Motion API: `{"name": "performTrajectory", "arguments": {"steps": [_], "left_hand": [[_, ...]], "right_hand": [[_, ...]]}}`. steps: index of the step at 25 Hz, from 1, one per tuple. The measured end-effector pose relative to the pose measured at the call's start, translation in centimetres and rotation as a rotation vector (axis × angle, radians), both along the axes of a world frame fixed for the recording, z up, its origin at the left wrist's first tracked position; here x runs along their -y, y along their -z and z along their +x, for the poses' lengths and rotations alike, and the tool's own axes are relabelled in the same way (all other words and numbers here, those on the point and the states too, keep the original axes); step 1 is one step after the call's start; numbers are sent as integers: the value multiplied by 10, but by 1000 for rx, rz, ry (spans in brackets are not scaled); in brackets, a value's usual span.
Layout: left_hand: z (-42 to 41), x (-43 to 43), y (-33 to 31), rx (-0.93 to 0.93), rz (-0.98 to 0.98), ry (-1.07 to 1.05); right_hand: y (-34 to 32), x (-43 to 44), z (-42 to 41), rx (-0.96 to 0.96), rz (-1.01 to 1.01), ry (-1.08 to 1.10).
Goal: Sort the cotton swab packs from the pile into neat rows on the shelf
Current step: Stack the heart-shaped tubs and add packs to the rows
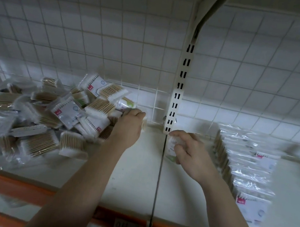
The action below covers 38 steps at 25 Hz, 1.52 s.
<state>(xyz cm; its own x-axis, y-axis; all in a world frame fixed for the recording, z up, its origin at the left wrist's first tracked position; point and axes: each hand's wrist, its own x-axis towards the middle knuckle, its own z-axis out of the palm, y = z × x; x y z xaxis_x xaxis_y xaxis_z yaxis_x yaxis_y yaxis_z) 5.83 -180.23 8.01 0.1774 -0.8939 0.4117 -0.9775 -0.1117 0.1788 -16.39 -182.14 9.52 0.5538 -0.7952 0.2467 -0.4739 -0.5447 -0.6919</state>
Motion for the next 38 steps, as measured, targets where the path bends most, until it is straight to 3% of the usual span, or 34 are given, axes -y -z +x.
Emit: {"name": "performTrajectory", "arguments": {"steps": [3,13,25,29,38], "left_hand": [[3,4,-2,46,-21,-32],[4,14,-1,-202,-26,0],[-5,8,-5,-158,26,-53],[-27,-7,-14,-243,-86,18],[-123,-14,-74,-117,-378,127]], "right_hand": [[0,-1,-10,1,-15,-1],[0,-2,-9,-9,-91,-6],[-12,2,-15,-4,-94,45],[-23,4,-25,50,-199,84],[-59,7,-97,238,-368,125]]}}
